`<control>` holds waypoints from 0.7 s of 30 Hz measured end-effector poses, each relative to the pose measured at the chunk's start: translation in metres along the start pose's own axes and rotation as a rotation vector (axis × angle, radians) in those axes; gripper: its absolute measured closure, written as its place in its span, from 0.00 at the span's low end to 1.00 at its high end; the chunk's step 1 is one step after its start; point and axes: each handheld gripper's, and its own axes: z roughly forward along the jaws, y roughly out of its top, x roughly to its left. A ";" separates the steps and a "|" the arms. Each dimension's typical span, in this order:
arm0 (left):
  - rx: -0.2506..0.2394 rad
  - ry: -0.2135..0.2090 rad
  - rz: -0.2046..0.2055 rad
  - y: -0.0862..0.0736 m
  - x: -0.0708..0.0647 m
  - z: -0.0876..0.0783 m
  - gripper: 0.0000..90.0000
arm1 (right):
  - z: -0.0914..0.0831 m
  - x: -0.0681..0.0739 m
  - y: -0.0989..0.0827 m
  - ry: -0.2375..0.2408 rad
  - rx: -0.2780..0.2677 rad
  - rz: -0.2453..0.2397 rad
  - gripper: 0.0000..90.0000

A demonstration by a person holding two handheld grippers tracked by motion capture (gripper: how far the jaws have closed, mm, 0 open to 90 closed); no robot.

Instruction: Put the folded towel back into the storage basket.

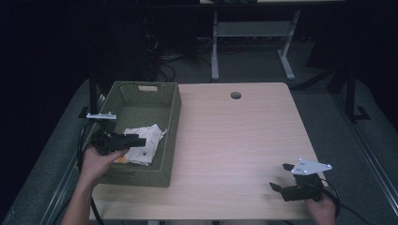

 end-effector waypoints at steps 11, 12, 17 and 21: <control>0.017 -0.017 0.057 0.005 -0.015 0.007 0.47 | -0.003 -0.005 -0.002 -0.008 -0.010 0.012 0.15; 0.019 -0.021 0.061 0.006 -0.017 0.007 0.47 | -0.004 -0.005 -0.002 -0.007 -0.011 0.016 0.15; 0.011 -0.047 0.092 0.011 -0.030 0.011 0.47 | -0.005 -0.005 -0.002 -0.011 -0.017 0.015 0.15; 0.016 -0.065 0.121 0.016 -0.041 0.016 0.47 | -0.005 -0.005 -0.001 -0.012 -0.019 0.014 0.15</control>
